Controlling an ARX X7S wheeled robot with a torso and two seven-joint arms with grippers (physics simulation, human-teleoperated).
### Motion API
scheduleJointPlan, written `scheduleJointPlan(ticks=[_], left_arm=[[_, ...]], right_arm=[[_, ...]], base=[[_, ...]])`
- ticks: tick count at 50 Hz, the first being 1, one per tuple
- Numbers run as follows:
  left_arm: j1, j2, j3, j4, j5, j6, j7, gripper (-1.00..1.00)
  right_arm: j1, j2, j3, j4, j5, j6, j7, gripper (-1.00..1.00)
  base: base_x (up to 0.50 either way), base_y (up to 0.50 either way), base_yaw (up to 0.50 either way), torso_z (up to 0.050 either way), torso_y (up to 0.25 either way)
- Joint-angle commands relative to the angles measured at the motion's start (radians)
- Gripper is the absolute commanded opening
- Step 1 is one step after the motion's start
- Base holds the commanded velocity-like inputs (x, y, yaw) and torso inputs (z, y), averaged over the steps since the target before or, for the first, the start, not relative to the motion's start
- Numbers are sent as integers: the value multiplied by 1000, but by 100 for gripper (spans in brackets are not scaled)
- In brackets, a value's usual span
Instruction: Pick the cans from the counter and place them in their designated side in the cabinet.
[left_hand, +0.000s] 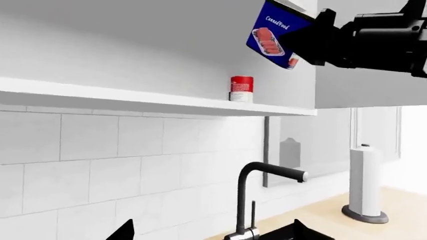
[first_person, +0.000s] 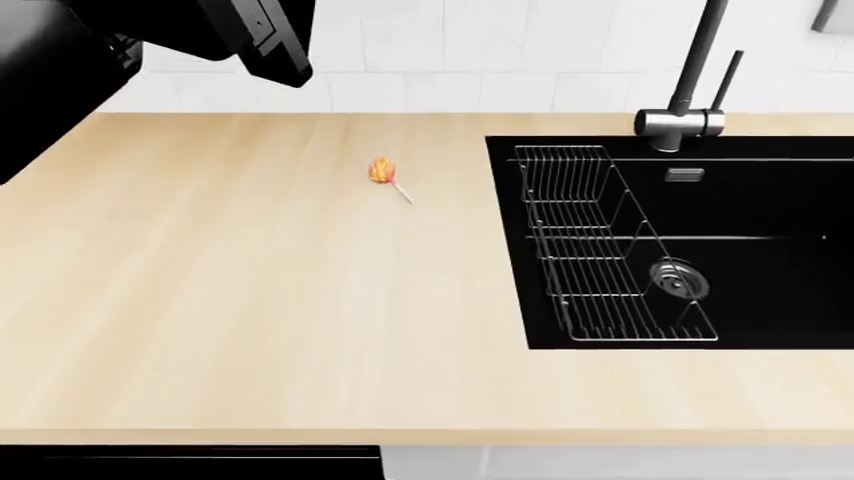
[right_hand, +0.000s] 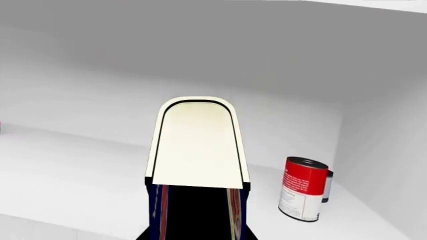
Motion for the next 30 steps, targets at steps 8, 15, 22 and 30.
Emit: scheduleJointPlan(ticks=[8,15,22,30], left_arm=[[-32,-2,19,-13,6,-15,7,100],[-48,-5,23,-8,-18,-12,-17,100],[-52,-7,27,-6,-24,-11,-25,100],[-43,-9,27,-4,-15,-9,-18,100]], right_arm=[[6,0,-3,-3,-7,-6,-5,-100],[6,0,-3,-3,-7,-6,-5,-100],[6,0,-3,-3,-7,-6,-5,-100],[6,0,-3,-3,-7,-6,-5,-100]], base=[[236,-1,0,0,1],[208,-23,0,0,1],[152,-98,0,0,1],[110,-47,0,0,0]])
